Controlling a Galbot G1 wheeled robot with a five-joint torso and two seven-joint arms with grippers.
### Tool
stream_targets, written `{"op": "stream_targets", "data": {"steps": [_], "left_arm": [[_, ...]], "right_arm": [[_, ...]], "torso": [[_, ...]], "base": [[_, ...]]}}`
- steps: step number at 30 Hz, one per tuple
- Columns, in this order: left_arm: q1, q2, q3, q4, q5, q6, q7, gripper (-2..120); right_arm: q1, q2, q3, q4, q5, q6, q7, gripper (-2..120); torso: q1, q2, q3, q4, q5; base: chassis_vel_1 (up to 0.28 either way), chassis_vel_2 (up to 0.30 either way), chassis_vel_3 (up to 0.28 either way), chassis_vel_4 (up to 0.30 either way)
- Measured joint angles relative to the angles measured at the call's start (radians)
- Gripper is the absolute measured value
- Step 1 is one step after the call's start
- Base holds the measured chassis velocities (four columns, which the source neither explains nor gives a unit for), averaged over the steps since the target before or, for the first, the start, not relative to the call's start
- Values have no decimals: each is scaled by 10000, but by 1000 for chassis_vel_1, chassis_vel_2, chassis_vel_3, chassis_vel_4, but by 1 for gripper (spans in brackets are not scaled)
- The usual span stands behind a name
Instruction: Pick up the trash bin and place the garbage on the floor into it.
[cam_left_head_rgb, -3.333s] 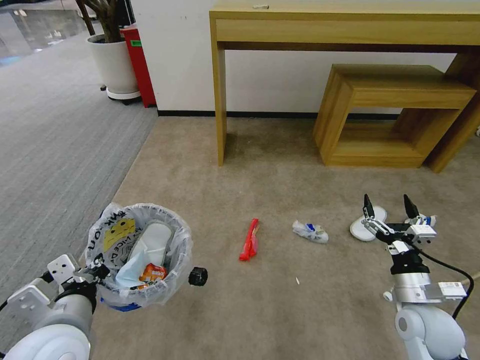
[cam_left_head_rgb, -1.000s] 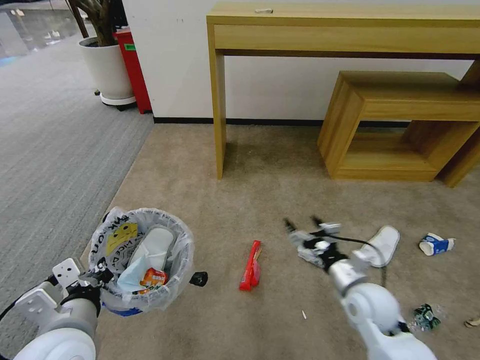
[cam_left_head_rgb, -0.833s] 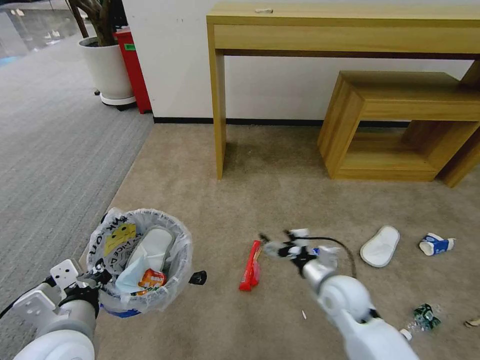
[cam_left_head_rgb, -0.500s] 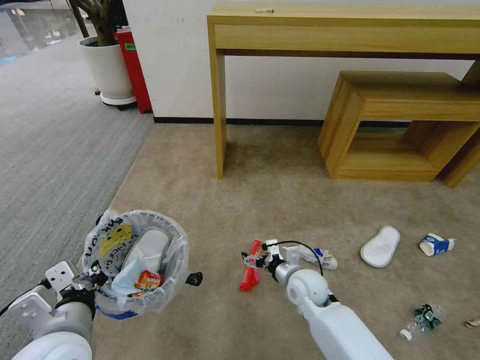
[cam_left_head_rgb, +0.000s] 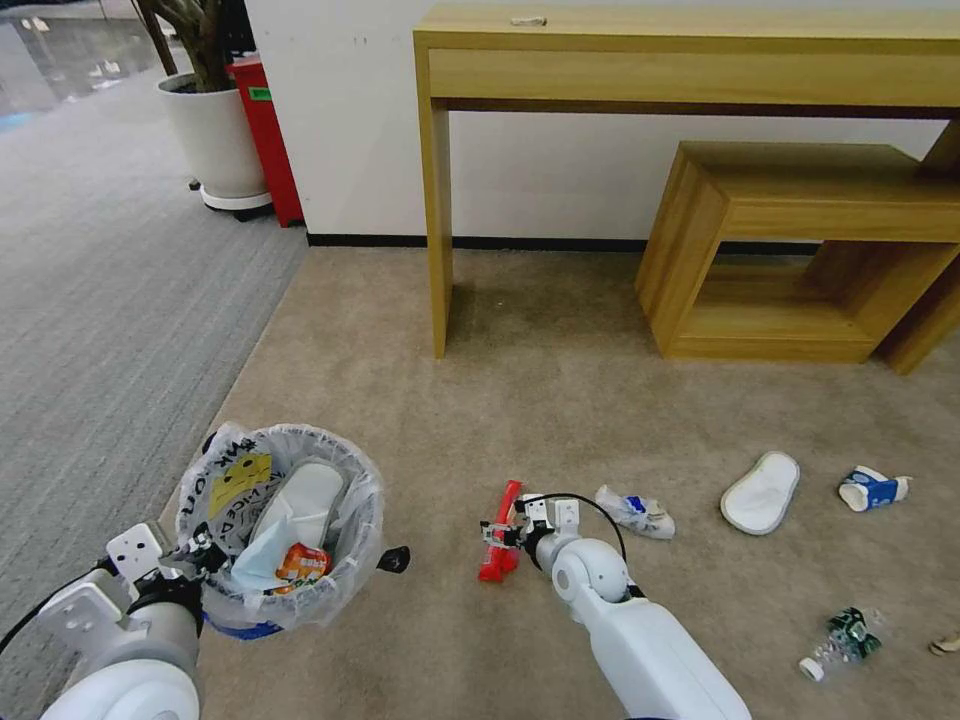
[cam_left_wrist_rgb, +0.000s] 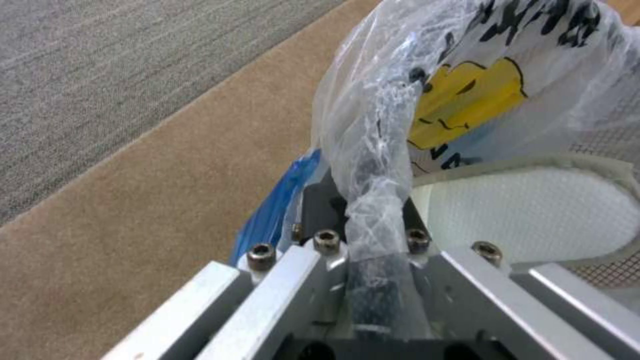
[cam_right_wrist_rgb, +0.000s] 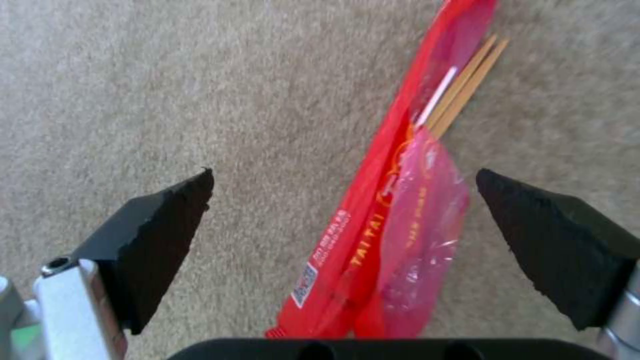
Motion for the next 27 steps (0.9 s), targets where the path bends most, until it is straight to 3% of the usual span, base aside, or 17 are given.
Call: {"op": "stream_targets", "data": {"steps": [7, 11, 17, 27], "left_arm": [[10, 20, 5, 24, 1, -11, 9, 0], [10, 20, 48, 43, 22, -22, 17, 0], [6, 6, 108, 67, 86, -34, 30, 0], [26, -21, 122, 74, 137, -48, 40, 0]], "right_arm": [[197, 383, 151, -797, -171, 27, -252, 92], [329, 612, 288, -1355, -285, 60, -423, 72], [498, 743, 445, -1961, -561, 220, -571, 52], [425, 608, 486, -1845, -575, 307, -622, 19]], "torso": [[0, 0, 0, 1, 0], [0, -1, -1, 0, 0], [0, 0, 0, 0, 0], [0, 0, 0, 0, 2]], "base": [[0, 0, 0, 0], [0, 0, 0, 0], [0, 0, 0, 0], [0, 0, 0, 0]]}}
